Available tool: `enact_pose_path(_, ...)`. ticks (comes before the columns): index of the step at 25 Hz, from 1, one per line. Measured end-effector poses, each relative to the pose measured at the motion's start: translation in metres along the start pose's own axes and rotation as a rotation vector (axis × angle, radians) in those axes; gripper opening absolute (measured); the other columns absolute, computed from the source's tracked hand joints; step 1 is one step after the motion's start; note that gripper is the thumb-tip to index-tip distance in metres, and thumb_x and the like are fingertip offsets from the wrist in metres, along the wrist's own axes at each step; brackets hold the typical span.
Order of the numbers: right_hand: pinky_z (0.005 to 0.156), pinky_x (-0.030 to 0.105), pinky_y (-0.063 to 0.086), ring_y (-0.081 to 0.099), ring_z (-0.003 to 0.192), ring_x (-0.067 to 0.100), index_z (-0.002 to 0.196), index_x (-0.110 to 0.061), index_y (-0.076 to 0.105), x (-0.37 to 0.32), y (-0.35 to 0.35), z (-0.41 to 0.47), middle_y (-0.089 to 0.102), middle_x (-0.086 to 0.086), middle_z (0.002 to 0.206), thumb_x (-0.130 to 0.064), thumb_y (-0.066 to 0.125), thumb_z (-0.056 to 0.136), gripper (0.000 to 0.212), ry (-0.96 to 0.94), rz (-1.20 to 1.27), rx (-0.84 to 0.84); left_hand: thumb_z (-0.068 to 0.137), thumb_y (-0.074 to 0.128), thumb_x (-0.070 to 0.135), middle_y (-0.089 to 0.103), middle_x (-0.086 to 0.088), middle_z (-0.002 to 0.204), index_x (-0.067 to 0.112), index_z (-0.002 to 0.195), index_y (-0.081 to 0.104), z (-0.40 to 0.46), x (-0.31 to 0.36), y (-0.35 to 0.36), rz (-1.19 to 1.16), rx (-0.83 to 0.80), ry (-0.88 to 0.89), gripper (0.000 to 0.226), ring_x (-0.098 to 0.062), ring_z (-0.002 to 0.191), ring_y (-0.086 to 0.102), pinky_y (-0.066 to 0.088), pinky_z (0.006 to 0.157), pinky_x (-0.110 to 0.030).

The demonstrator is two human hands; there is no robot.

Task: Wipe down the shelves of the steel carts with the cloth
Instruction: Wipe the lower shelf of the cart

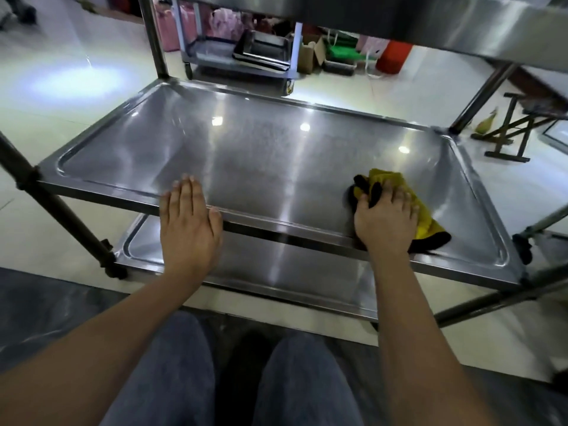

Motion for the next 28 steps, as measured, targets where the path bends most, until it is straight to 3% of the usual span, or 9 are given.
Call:
enact_pose_path(6, 0.127, 0.040, 0.010, 0.023, 0.153, 0.024, 0.157, -0.027, 0.032, -0.217, 0.070, -0.022, 0.028, 0.004, 0.166, -0.059, 0.040, 0.100, 0.066, -0.534, 0.033, -0.259, 0.101, 0.009, 0.037, 0.012, -0.017, 0.168, 0.001, 0.160, 0.011, 0.002, -0.002, 0.006, 0.031, -0.021, 0.000, 0.069, -0.027, 0.157, 0.007, 0.002, 0.127, -0.044)
enact_pose_path(10, 0.127, 0.039, 0.008, 0.020, 0.154, 0.021, 0.158, -0.033, 0.029, -0.268, 0.090, -0.016, 0.022, -0.002, 0.168, -0.062, 0.037, 0.099, 0.066, -0.699, 0.052, -0.401, 0.101, 0.010, 0.039, 0.014, -0.017, 0.168, 0.001, 0.160, 0.013, 0.010, -0.009, 0.005, -0.005, 0.023, -0.015, 0.070, -0.027, 0.157, 0.007, 0.002, 0.128, -0.043)
enact_pose_path(14, 0.127, 0.040, 0.010, 0.021, 0.154, 0.023, 0.159, -0.028, 0.027, -0.186, 0.074, 0.058, 0.023, 0.002, 0.168, -0.058, 0.034, 0.101, 0.066, -0.443, 0.028, -0.281, 0.102, 0.009, 0.041, 0.017, -0.019, 0.167, 0.001, 0.159, 0.016, 0.009, -0.012, 0.007, -0.035, 0.042, -0.003, 0.070, -0.028, 0.156, 0.010, 0.003, 0.128, -0.044)
enact_pose_path(20, 0.125, 0.042, 0.016, 0.029, 0.151, 0.025, 0.158, -0.026, 0.031, 0.025, 0.008, 0.127, 0.033, 0.005, 0.163, -0.058, 0.038, 0.100, 0.067, -0.108, -0.045, -0.117, 0.102, 0.013, 0.040, 0.026, -0.025, 0.162, -0.003, 0.155, 0.023, 0.009, -0.010, 0.005, -0.078, 0.133, 0.023, 0.069, -0.036, 0.153, 0.019, 0.008, 0.127, -0.048)
enact_pose_path(23, 0.125, 0.044, 0.017, 0.029, 0.150, 0.031, 0.158, -0.018, 0.029, 0.098, -0.023, 0.138, 0.032, 0.012, 0.163, -0.051, 0.038, 0.103, 0.065, -0.047, -0.063, -0.145, 0.102, 0.015, 0.040, 0.029, -0.028, 0.159, -0.004, 0.154, 0.025, 0.008, -0.007, 0.006, -0.084, 0.187, 0.031, 0.069, -0.040, 0.150, 0.024, 0.011, 0.126, -0.050)
enact_pose_path(28, 0.123, 0.047, 0.022, 0.035, 0.146, 0.034, 0.153, -0.012, 0.036, 0.139, -0.040, 0.083, 0.038, 0.016, 0.159, -0.044, 0.038, 0.104, 0.059, -0.074, -0.039, -0.091, 0.103, 0.018, 0.038, 0.029, -0.029, 0.158, -0.005, 0.153, 0.023, 0.010, -0.001, 0.009, -0.076, 0.218, 0.041, 0.066, -0.042, 0.148, 0.025, 0.011, 0.126, -0.051)
Point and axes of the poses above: each hand's wrist, its own z-axis towards the middle knuckle, its own y-axis out of the palm, x = y × z, the point moved 9 cm from there along z, towards the middle knuckle
